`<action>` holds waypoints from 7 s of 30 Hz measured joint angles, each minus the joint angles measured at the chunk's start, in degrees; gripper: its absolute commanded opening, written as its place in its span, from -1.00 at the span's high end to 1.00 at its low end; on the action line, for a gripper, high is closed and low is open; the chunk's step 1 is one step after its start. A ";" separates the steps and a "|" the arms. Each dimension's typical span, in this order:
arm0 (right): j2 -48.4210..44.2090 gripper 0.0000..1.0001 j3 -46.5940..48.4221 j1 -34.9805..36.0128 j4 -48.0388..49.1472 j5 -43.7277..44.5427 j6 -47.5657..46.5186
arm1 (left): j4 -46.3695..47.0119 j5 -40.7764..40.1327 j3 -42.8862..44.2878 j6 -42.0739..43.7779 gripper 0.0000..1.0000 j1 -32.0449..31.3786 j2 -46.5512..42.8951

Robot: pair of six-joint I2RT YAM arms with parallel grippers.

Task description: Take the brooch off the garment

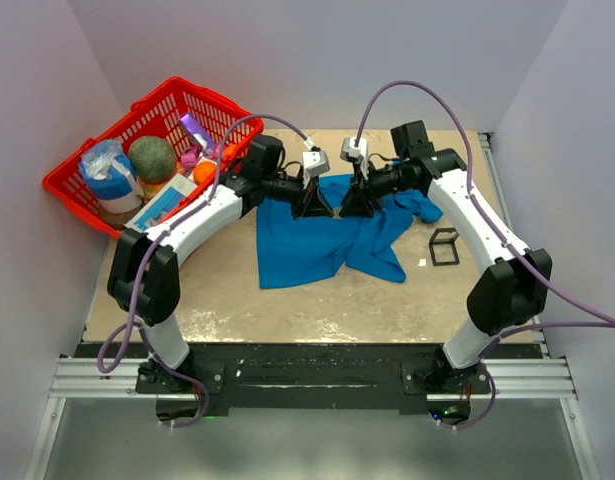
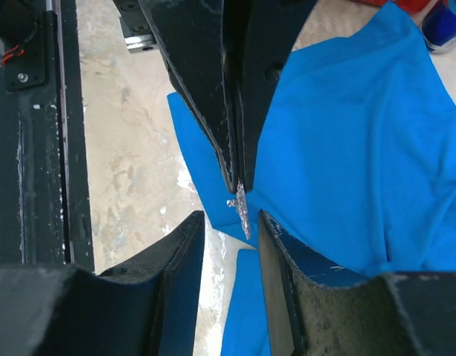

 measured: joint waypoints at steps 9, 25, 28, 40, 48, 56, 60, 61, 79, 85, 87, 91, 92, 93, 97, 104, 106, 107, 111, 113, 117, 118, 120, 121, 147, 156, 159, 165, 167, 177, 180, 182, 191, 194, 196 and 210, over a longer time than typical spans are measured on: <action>3.43 0.42 3.43 1.03 -0.57 -0.39 -0.09 | 0.13 0.59 1.01 -0.22 1.00 0.00 1.29; 7.61 0.58 9.29 1.09 -10.34 3.74 -8.37 | 0.63 0.83 1.92 -1.38 1.00 1.55 1.51; 8.02 0.64 10.14 1.09 -11.06 4.20 -8.70 | 0.87 1.27 1.92 -1.73 1.00 1.55 1.51; 8.83 1.00 11.10 1.36 -10.67 5.18 -7.98 | 1.90 -0.42 1.95 -3.76 0.25 1.77 1.62; -4.96 1.00 -7.50 -0.15 -2.19 21.35 -5.53 | 5.33 -6.84 1.14 -8.63 -0.15 6.84 1.62; -28.02 1.00 -28.33 -2.34 2.80 47.17 -4.70 | 7.61 -8.61 0.39 -9.68 -0.14 8.17 1.62; -30.75 1.00 -34.99 -2.36 3.76 58.49 -4.07 | 9.18 -8.52 0.39 -10.75 -0.14 8.02 2.01; -30.75 1.00 -36.09 -2.43 4.17 60.89 -4.13 | 9.53 -8.55 0.39 -10.86 -0.14 8.02 2.19; -27.28 1.00 -48.00 -11.30 23.69 71.38 -17.75 | 10.84 -8.85 -3.37 -11.74 -0.14 7.32 2.43; -20.55 1.00 -48.37 -13.03 28.94 69.72 -19.61 | 9.97 -9.18 -3.37 -11.50 -0.13 6.12 2.38; -18.45 1.00 -48.30 -13.38 29.73 69.29 -19.65 | 9.73 -9.40 -3.37 -11.21 -0.13 5.97 2.38; -15.52 1.00 -48.06 -13.70 30.56 68.54 -19.71 | 9.11 -10.10 -3.37 -10.75 -0.13 5.97 2.38; -15.13 1.00 -47.98 -13.73 30.73 68.50 -19.78 | 9.09 -10.16 -3.37 -10.64 -0.13 5.97 2.38; -14.82 1.00 -47.78 -13.75 30.88 68.43 -19.93 | 9.05 -10.27 -3.37 -10.60 -0.13 5.97 2.38; -13.60 1.00 -46.99 -13.81 31.47 68.41 -20.74 | 8.94 -10.45 -3.37 -10.21 -0.13 5.97 2.38; -12.26 1.00 -46.73 -14.32 32.13 68.46 -21.68 | 8.92 -10.54 -3.37 -10.19 -0.13 5.99 2.38; -11.61 1.00 -46.71 -14.36 32.22 68.46 -21.86 | 8.92 -10.58 -3.37 -10.19 -0.13 5.99 2.38; -11.30 1.00 -46.71 -14.36 32.22 68.48 -21.92 | 8.92 -10.62 -3.37 -10.19 -0.12 5.99 2.38; -10.43 1.00 -46.69 -14.40 32.24 68.50 -22.05 | 8.92 -10.69 -3.37 -10.19 -0.12 5.99 2.38; -10.16 1.00 -46.66 -14.40 32.28 68.54 -22.10 | 8.92 -10.69 -3.37 -10.19 -0.12 5.99 2.38; -9.53 1.00 -45.97 -14.40 32.28 68.57 -22.10 | 8.90 -10.71 -3.37 -10.19 -0.12 5.99 2.38; -9.35 1.00 -45.72 -14.40 32.26 68.57 -22.10 | 8.90 -10.73 -3.37 -10.19 -0.12 5.99 2.38; -9.27 1.00 -45.44 -14.40 32.30 68.59 -22.25 | 8.90 -10.78 -3.37 -10.16 -0.12 5.99 2.38; -9.27 1.00 -45.35 -14.40 32.33 68.61 -22.32 | 8.90 -10.82 -3.37 -10.16 -0.12 5.99 2.38; -5.44 0.60 -43.76 -14.40 29.24 69.75 -23.50 | 8.85 -11.47 -3.34 -10.16 -0.11 6.27 2.58; -5.44 0.34 -43.23 -14.40 26.23 69.99 -23.06 | 8.90 -11.41 -3.34 -10.19 -0.11 6.32 2.97; -5.44 0.34 -42.86 -14.40 25.46 70.01 -22.73 | 8.98 -11.34 -3.34 -10.21 -0.11 6.32 3.34; -5.42 0.31 -41.94 -14.40 24.22 70.03 -21.53 | 9.05 -11.30 -3.34 -10.21 -0.11 6.36 3.69; -5.42 0.31 -41.51 -14.40 23.63 69.90 -20.98 | 9.07 -11.28 -3.34 -10.21 -0.11 6.36 3.76; -5.40 0.19 -39.63 -14.40 20.06 66.62 -16.96 | 9.09 -10.99 -3.32 -10.21 -0.14 6.36 3.98; -5.46 -0.10 -39.63 -14.40 18.12 65.05 -16.00 | 8.94 -10.88 -3.13 -10.21 -0.19 6.36 4.09; -5.66 -0.98 -39.58 -14.40 16.61 63.80 -15.23 | 8.76 -10.91 -2.91 -10.19 -0.42 6.38 4.26; -11.04 -0.98 -33.53 -12.00 8.39 54.62 -9.27 | 4.61 -11.78 0.59 -9.94 -0.59 6.58 6.36; -12.79 -0.98 -28.65 -8.35 4.59 48.85 -6.14 | 2.99 -12.46 1.88 -9.11 -0.98 6.80 6.80; -13.73 -0.98 -24.85 -5.75 1.99 43.85 -3.91 | 1.49 -12.92 2.97 -8.26 -0.99 7.02 7.15; 0.57 -0.98 14.19 -2.69 7.58 37.81 19.85 | -11.23 -18.34 16.94 -4.11 -0.99 8.31 12.09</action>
